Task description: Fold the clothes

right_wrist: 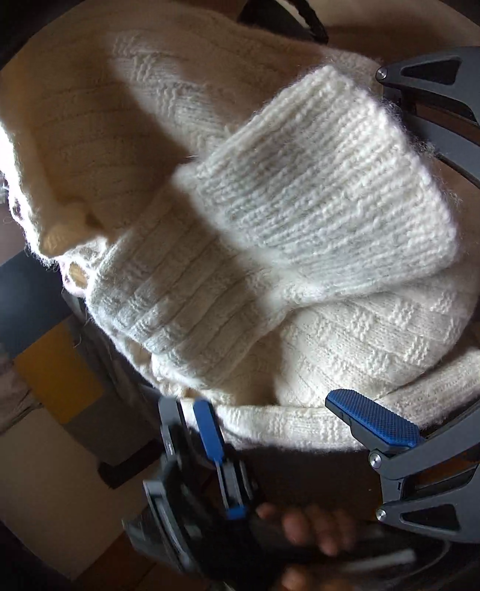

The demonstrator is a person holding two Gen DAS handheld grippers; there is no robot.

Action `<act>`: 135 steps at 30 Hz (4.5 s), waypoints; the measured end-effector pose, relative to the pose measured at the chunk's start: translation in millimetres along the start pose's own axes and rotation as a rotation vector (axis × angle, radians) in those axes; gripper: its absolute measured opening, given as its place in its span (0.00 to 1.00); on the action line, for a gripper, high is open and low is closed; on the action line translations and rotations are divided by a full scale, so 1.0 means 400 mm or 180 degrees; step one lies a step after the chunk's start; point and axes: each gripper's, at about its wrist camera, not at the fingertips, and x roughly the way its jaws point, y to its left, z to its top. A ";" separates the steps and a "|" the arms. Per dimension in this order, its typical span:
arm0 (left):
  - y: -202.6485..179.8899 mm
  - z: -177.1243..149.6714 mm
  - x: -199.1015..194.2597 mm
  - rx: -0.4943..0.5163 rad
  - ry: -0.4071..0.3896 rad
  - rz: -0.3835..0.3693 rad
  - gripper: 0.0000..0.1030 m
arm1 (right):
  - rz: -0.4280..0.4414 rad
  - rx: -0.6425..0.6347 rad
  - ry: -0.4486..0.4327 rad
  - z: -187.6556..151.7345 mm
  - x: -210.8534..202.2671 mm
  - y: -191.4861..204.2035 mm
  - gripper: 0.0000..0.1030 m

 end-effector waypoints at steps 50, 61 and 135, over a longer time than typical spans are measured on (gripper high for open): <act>-0.006 0.102 -0.090 0.0864 -0.0051 0.0380 0.33 | -0.0906 -0.0514 -0.0504 -0.056 0.074 0.070 1.00; 0.442 -0.033 -0.460 0.0060 -0.0346 0.1758 0.32 | -0.0969 -0.0553 -0.0582 -0.055 0.084 0.077 1.00; 0.543 0.000 -0.502 -0.0275 -0.1332 0.2420 0.40 | 0.1205 -0.1495 0.0452 0.190 0.224 0.448 1.00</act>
